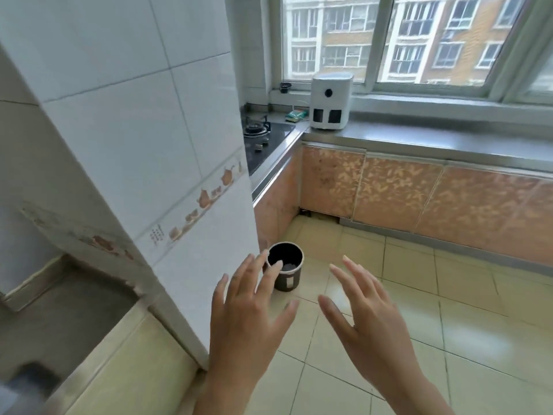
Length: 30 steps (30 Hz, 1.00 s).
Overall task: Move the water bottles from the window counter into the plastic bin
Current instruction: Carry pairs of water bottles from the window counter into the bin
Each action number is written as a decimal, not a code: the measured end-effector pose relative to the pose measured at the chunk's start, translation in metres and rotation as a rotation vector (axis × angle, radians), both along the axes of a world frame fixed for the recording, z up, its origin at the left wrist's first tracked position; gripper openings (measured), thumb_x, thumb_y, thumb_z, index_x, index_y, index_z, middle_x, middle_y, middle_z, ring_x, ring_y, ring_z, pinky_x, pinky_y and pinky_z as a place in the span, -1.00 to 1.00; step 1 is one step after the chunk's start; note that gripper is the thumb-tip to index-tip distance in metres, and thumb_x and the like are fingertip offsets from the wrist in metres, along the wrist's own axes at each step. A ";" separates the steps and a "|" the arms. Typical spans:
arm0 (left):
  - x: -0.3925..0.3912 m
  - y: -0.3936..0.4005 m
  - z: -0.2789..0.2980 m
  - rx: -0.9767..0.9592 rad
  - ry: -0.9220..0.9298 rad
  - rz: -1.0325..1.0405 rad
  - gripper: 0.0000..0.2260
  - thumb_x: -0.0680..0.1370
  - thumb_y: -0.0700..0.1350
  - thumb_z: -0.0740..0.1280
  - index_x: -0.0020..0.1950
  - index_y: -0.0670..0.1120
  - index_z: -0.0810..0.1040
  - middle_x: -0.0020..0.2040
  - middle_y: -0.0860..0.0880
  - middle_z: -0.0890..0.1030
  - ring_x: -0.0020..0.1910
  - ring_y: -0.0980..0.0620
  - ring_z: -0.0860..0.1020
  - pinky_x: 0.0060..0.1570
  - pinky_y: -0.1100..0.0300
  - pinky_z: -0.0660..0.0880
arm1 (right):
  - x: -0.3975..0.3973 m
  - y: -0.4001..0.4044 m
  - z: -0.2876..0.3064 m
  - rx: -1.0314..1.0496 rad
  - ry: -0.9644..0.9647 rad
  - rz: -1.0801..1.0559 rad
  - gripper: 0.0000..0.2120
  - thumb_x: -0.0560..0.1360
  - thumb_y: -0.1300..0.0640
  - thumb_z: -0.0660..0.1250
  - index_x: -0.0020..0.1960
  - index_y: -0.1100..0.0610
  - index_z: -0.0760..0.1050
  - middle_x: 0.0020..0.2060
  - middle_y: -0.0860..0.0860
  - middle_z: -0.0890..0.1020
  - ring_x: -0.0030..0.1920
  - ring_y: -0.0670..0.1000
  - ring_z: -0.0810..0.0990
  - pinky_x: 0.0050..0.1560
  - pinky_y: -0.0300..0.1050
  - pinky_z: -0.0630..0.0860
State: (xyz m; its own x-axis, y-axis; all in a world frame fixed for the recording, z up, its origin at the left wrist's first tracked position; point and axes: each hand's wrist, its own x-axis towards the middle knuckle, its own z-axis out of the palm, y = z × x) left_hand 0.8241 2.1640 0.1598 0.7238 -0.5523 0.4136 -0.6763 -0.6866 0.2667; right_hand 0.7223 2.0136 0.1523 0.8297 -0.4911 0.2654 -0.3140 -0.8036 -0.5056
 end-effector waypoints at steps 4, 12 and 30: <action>-0.028 -0.080 -0.010 -0.007 0.038 -0.063 -0.50 0.44 0.16 0.46 0.34 0.00 0.57 0.42 -0.02 0.51 0.41 -0.07 0.46 0.32 -0.18 0.38 | -0.044 -0.073 -0.005 -0.018 0.050 -0.084 -0.45 0.51 -0.27 0.06 0.41 -0.07 0.34 0.47 -0.10 0.31 0.47 -0.02 0.23 0.35 0.02 0.34; -0.069 -0.219 -0.019 0.028 0.084 -0.266 -0.48 0.45 0.16 0.45 0.38 0.03 0.53 0.46 0.02 0.46 0.46 -0.03 0.40 0.36 -0.13 0.33 | -0.114 -0.194 -0.007 0.019 0.085 -0.279 -0.49 0.53 -0.20 0.16 0.44 -0.07 0.31 0.48 -0.09 0.29 0.47 -0.02 0.22 0.39 -0.02 0.24; -0.036 -0.587 -0.011 -0.027 0.088 -0.801 -0.47 0.49 0.24 0.23 0.36 0.00 0.56 0.44 0.02 0.48 0.43 -0.02 0.44 0.35 -0.13 0.35 | -0.116 -0.470 -0.011 0.049 0.118 -0.727 -0.34 0.43 -0.33 -0.10 0.45 -0.12 0.26 0.49 -0.15 0.24 0.47 -0.10 0.18 0.38 -0.10 0.20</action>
State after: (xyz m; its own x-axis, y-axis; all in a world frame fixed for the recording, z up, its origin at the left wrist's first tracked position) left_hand 0.7882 1.5769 0.1490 0.1428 -0.9079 0.3942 -0.9363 0.0052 0.3512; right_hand 0.6060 1.5438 0.1417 0.3114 -0.9370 0.1585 -0.8133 -0.3491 -0.4655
